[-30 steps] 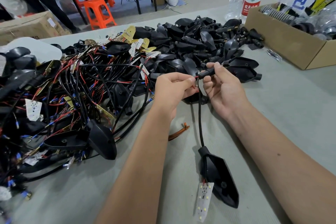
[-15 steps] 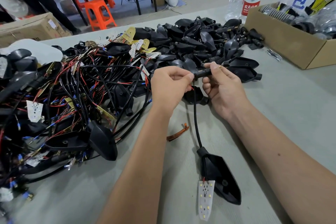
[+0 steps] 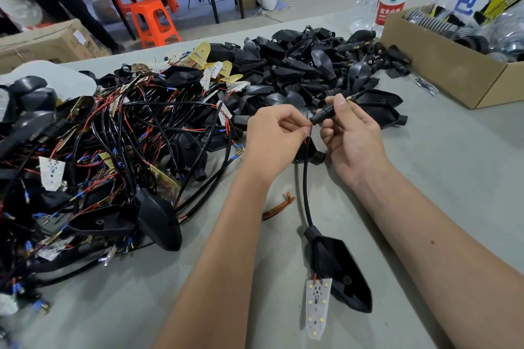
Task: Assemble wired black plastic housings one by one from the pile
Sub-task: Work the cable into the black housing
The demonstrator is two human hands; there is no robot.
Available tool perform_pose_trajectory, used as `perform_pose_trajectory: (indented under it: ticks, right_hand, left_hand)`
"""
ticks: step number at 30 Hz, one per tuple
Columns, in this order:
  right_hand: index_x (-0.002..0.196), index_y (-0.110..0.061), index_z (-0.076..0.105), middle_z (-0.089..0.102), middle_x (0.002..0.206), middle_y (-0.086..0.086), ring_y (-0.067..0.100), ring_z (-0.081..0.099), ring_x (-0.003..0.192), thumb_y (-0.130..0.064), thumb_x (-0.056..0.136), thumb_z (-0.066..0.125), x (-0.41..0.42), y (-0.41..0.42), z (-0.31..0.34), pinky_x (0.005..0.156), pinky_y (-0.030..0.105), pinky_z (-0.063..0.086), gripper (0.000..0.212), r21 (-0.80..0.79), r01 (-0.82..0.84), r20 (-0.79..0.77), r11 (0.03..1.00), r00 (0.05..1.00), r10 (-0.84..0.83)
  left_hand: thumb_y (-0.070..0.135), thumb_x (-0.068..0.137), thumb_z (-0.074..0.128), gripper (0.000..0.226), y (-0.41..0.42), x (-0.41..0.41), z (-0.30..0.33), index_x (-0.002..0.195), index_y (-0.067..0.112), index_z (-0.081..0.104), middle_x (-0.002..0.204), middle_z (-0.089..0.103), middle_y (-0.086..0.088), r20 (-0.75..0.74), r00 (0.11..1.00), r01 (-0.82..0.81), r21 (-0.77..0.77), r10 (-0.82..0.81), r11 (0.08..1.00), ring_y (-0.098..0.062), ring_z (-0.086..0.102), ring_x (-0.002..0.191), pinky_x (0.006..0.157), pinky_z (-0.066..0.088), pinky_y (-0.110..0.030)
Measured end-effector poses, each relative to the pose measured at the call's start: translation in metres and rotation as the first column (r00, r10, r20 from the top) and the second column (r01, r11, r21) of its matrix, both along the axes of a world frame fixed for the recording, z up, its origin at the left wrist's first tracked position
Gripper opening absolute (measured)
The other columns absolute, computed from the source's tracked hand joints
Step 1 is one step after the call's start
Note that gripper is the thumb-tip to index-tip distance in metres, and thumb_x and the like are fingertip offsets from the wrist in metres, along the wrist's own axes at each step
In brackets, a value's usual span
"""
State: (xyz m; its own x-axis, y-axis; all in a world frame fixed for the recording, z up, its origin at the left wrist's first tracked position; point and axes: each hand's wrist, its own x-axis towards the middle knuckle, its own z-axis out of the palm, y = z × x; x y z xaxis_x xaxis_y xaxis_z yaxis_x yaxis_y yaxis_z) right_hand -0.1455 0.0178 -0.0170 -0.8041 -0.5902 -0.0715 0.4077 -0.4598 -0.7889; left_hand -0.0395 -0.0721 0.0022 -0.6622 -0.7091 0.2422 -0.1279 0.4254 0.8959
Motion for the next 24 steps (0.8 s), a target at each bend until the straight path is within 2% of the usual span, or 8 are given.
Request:
perform_pose_trajectory:
  ticks: [3, 8, 10, 13, 15, 18, 22, 24]
  right_hand:
    - [0.096, -0.008, 0.073, 0.059, 0.066, -0.003, 0.009, 0.054, 0.061, -0.022, 0.100, 0.067, -0.001, 0.000, -0.001, 0.053, 0.018, 0.048, 0.016, 0.032, -0.021, -0.041, 0.999, 0.999, 0.023]
    - [0.097, -0.008, 0.075, 0.068, 0.074, 0.001, 0.010, 0.062, 0.064, -0.019, 0.102, 0.063, -0.002, 0.000, -0.002, 0.060, 0.018, 0.054, 0.017, -0.010, -0.100, -0.032, 0.995, 0.995, 0.099]
    - [0.097, -0.008, 0.076, 0.071, 0.077, 0.002, 0.010, 0.062, 0.067, -0.020, 0.103, 0.061, -0.002, 0.000, -0.002, 0.063, 0.018, 0.055, 0.020, 0.002, -0.141, -0.065, 0.990, 0.988, 0.141]
    - [0.100, -0.007, 0.076, 0.070, 0.076, 0.006, 0.013, 0.061, 0.066, -0.024, 0.106, 0.056, 0.000, 0.000, -0.001, 0.061, 0.019, 0.055, 0.027, 0.053, -0.168, -0.119, 0.984, 0.978, 0.173]
    - [0.101, -0.006, 0.076, 0.068, 0.073, 0.008, 0.013, 0.061, 0.064, -0.025, 0.107, 0.055, 0.002, -0.001, -0.001, 0.058, 0.020, 0.053, 0.029, 0.095, -0.135, -0.157, 0.986, 0.976, 0.149]
    - [0.102, -0.004, 0.077, 0.064, 0.074, 0.005, 0.011, 0.057, 0.063, -0.025, 0.106, 0.057, 0.000, 0.000, 0.001, 0.052, 0.021, 0.047, 0.029, 0.118, -0.047, -0.184, 0.992, 0.980, 0.069]
    - [0.098, -0.002, 0.075, 0.054, 0.067, 0.001, 0.010, 0.044, 0.055, -0.026, 0.105, 0.058, -0.012, 0.006, 0.004, 0.044, 0.020, 0.033, 0.031, 0.121, 0.007, -0.163, 0.993, 0.987, 0.013]
    - [0.096, -0.007, 0.076, 0.052, 0.063, -0.001, 0.008, 0.039, 0.047, -0.030, 0.106, 0.058, -0.013, 0.007, 0.003, 0.038, 0.018, 0.026, 0.031, 0.143, -0.007, -0.180, 0.990, 0.983, 0.033]
  left_hand:
    - [-0.003, 0.082, 0.076, 0.026, 0.003, -0.002, -0.004, 0.071, 0.021, 0.073, 0.064, 0.069, 0.004, -0.006, 0.999, -0.045, 0.018, 0.045, 0.999, -0.019, 0.069, 0.066, 0.072, 0.062, -0.039]
    - [0.012, 0.093, 0.072, 0.007, 0.004, 0.000, -0.004, 0.087, 0.012, 0.074, 0.070, 0.074, 0.000, -0.096, 0.993, -0.033, 0.307, 0.065, 0.951, -0.009, 0.066, 0.063, 0.069, 0.058, -0.027]
    - [0.022, 0.095, 0.074, 0.011, 0.003, 0.000, -0.003, 0.096, 0.011, 0.073, 0.076, 0.077, -0.002, -0.120, 0.993, 0.030, 0.369, 0.016, 0.929, -0.011, 0.068, 0.066, 0.069, 0.059, -0.026]
    - [0.013, 0.092, 0.077, 0.011, 0.004, 0.000, -0.001, 0.098, 0.005, 0.074, 0.080, 0.078, -0.010, -0.143, 0.990, 0.052, 0.364, 0.001, 0.930, -0.013, 0.068, 0.066, 0.063, 0.056, -0.022]
    - [0.008, 0.090, 0.077, 0.006, 0.002, 0.003, 0.000, 0.094, 0.004, 0.075, 0.075, 0.076, -0.009, -0.150, 0.989, 0.050, 0.406, 0.013, 0.913, -0.012, 0.068, 0.063, 0.061, 0.056, -0.020]
    - [0.011, 0.092, 0.076, 0.005, -0.005, 0.009, 0.002, 0.091, 0.007, 0.075, 0.076, 0.077, -0.006, -0.091, 0.995, 0.069, 0.485, -0.028, 0.872, -0.013, 0.071, 0.066, 0.063, 0.058, -0.021]
    - [0.021, 0.094, 0.074, 0.011, -0.012, 0.018, 0.008, 0.090, 0.010, 0.072, 0.089, 0.079, -0.010, 0.077, 0.959, 0.199, 0.505, -0.273, 0.840, -0.016, 0.072, 0.073, 0.068, 0.060, -0.025]
    - [0.020, 0.093, 0.075, 0.010, -0.011, 0.018, 0.010, 0.092, 0.011, 0.072, 0.089, 0.079, -0.010, 0.124, 0.928, 0.249, 0.496, -0.352, 0.832, -0.012, 0.065, 0.066, 0.060, 0.053, -0.019]
